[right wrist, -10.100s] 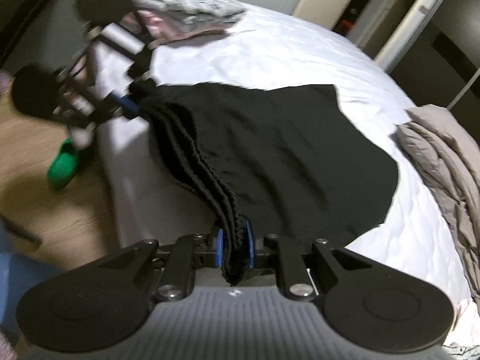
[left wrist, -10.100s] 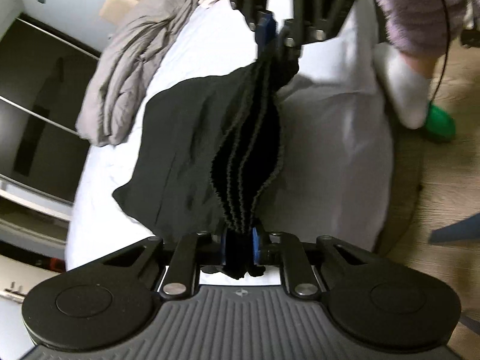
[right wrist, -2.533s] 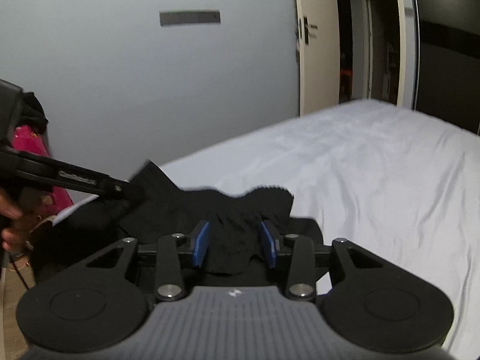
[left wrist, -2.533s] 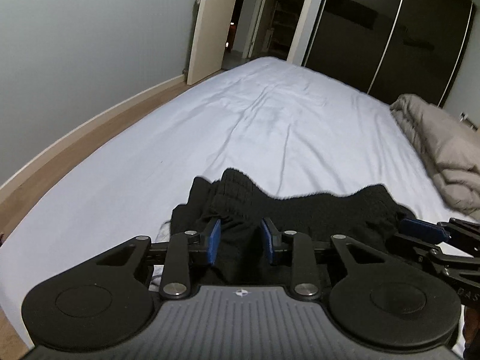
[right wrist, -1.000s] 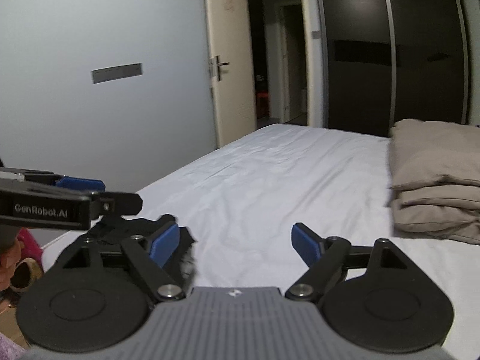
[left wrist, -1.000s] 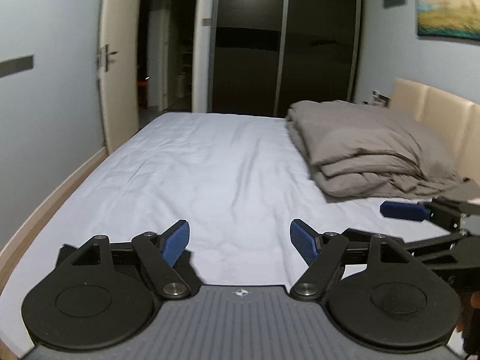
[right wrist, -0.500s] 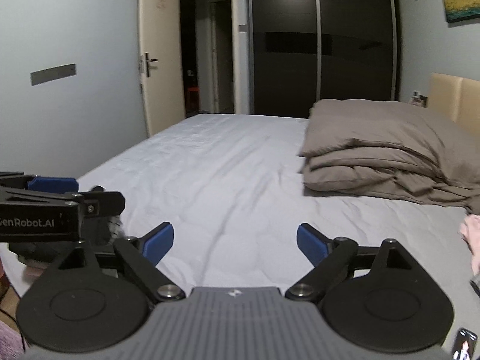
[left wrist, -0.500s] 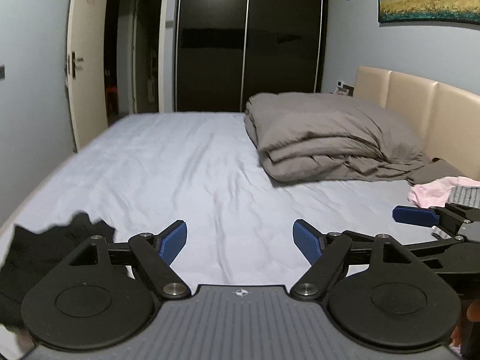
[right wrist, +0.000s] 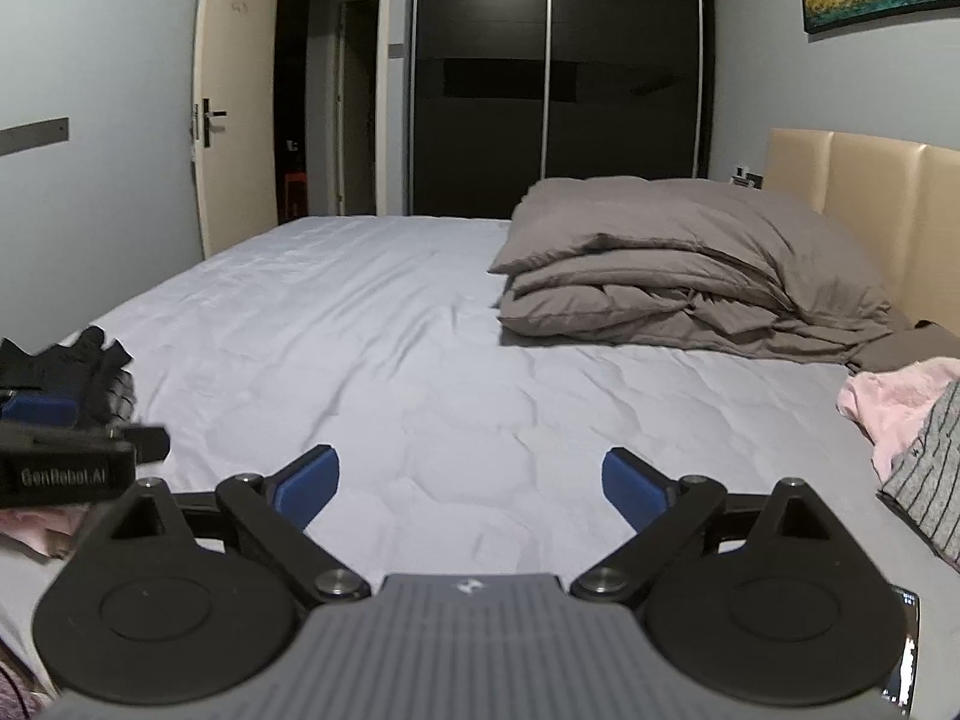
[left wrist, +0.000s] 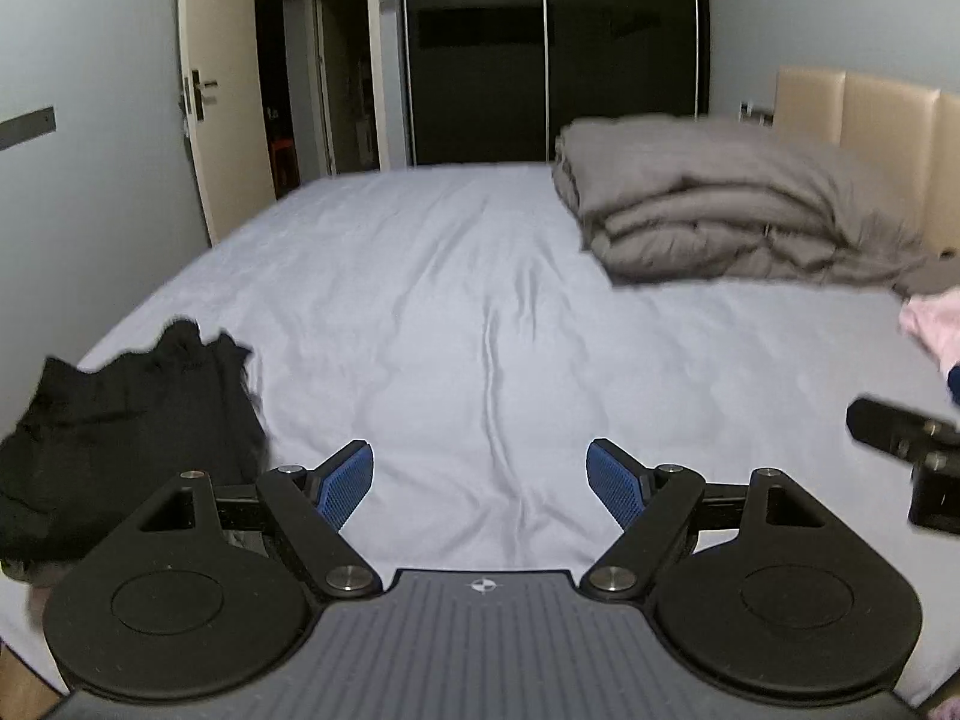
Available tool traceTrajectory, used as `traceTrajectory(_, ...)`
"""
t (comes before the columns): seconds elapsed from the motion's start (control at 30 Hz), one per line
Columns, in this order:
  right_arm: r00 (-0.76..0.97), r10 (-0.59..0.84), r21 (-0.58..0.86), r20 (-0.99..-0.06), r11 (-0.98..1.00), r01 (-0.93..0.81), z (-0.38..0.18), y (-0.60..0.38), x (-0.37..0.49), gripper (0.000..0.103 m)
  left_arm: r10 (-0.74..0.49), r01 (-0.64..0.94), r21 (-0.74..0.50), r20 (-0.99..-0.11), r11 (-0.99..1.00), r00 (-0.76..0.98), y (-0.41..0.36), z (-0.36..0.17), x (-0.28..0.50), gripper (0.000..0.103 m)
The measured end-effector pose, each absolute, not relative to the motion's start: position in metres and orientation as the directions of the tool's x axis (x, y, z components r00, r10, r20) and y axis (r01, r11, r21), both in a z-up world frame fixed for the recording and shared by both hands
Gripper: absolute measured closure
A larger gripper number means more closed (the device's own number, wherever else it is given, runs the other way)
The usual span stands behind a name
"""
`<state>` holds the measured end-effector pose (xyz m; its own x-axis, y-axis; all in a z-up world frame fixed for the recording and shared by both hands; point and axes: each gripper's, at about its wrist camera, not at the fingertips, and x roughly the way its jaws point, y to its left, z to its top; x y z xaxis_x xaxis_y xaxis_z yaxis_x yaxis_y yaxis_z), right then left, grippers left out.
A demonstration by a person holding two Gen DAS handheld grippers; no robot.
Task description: Fold clothes
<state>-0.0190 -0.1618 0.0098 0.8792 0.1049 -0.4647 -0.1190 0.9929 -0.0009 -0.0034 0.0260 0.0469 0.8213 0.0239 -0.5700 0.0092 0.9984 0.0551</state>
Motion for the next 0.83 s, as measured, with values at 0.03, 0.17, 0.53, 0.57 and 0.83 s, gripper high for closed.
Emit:
traceTrajectory(0.03, 0.878, 0.107, 0.006, -0.467, 0.993, -0.118, 0.006, -0.163, -0.018, 0.007, 0.025, 0.014, 0.064, -0.576, 0.998, 0.817, 0.023, 0.042, -0.002, 0.025)
traceTrajectory(0.17, 0.861, 0.111, 0.017, -0.497, 0.993, -0.118, -0.011, -0.165, -0.008, 0.007, 0.031, 0.036, 0.099, -0.599, 0.994, 0.800, 0.013, 0.025, 0.003, 0.025)
traceTrajectory(0.53, 0.846, 0.116, 0.004, -0.520, 0.991, -0.133, -0.027, -0.168, 0.006, 0.007, 0.030, 0.079, 0.143, -0.636, 0.987, 0.771, -0.010, -0.001, 0.013, 0.025)
traceTrajectory(0.57, 0.846, 0.118, 0.004, -0.520, 0.991, -0.136, -0.027, -0.168, 0.006, 0.007, 0.032, 0.081, 0.149, -0.634, 0.986, 0.773, -0.012, 0.000, 0.014, 0.025)
traceTrajectory(0.83, 0.851, 0.117, -0.016, -0.512, 0.989, -0.146, -0.028, -0.170, 0.005, 0.007, 0.031, 0.087, 0.157, -0.625, 0.984, 0.780, -0.017, 0.002, 0.014, 0.025)
